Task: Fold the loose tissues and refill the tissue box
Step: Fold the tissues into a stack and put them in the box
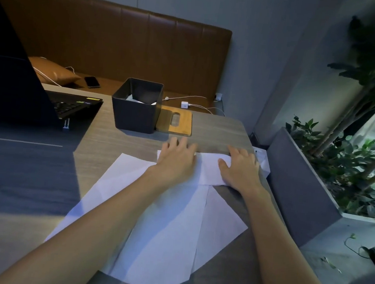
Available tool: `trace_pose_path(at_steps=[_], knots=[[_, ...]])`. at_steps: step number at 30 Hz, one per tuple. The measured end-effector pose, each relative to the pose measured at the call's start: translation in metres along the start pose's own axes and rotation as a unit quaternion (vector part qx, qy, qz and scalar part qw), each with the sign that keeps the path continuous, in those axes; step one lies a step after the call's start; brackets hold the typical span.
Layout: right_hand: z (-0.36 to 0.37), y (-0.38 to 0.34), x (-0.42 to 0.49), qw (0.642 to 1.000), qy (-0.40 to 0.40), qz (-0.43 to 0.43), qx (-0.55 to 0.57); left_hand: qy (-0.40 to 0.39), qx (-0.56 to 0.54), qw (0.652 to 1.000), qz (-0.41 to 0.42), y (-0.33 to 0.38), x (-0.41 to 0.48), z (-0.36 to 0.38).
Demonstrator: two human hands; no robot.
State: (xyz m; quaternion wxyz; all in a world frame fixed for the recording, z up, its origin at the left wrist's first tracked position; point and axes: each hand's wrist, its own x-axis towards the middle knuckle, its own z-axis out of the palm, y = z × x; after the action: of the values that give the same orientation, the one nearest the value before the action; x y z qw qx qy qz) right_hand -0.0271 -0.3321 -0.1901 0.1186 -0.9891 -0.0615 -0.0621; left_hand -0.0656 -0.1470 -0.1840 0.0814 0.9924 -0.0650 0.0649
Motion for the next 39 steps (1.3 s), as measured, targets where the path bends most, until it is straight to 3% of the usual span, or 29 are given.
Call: trace_pose_path(at_steps=[8, 16, 23, 28, 31, 36, 39], knots=[[0.004, -0.005, -0.003, 0.996, 0.032, -0.062, 0.062, -0.034, -0.166, 0.985, -0.024, -0.017, 0.012, 0.003], [0.005, -0.006, 0.0, 0.984, 0.041, -0.083, 0.152, -0.141, -0.209, 0.966, -0.059, -0.036, 0.018, -0.014], [-0.001, -0.007, -0.002, 0.975, 0.097, -0.076, 0.184, -0.057, -0.31, 0.947, -0.07, -0.055, 0.016, -0.03], [-0.005, -0.004, 0.001, 0.989, 0.102, -0.032, 0.105, -0.059, -0.288, 0.951, -0.096, -0.065, 0.017, -0.03], [-0.003, -0.012, -0.003, 0.985, 0.131, -0.077, 0.078, -0.066, -0.271, 0.957, -0.08, -0.06, 0.018, -0.025], [0.008, -0.029, -0.002, 0.987, 0.038, -0.157, 0.023, -0.046, -0.275, 0.959, -0.059, -0.059, 0.02, -0.026], [0.008, -0.027, 0.001, 0.987, 0.044, -0.152, -0.001, -0.045, -0.272, 0.959, -0.069, -0.068, 0.02, -0.027]])
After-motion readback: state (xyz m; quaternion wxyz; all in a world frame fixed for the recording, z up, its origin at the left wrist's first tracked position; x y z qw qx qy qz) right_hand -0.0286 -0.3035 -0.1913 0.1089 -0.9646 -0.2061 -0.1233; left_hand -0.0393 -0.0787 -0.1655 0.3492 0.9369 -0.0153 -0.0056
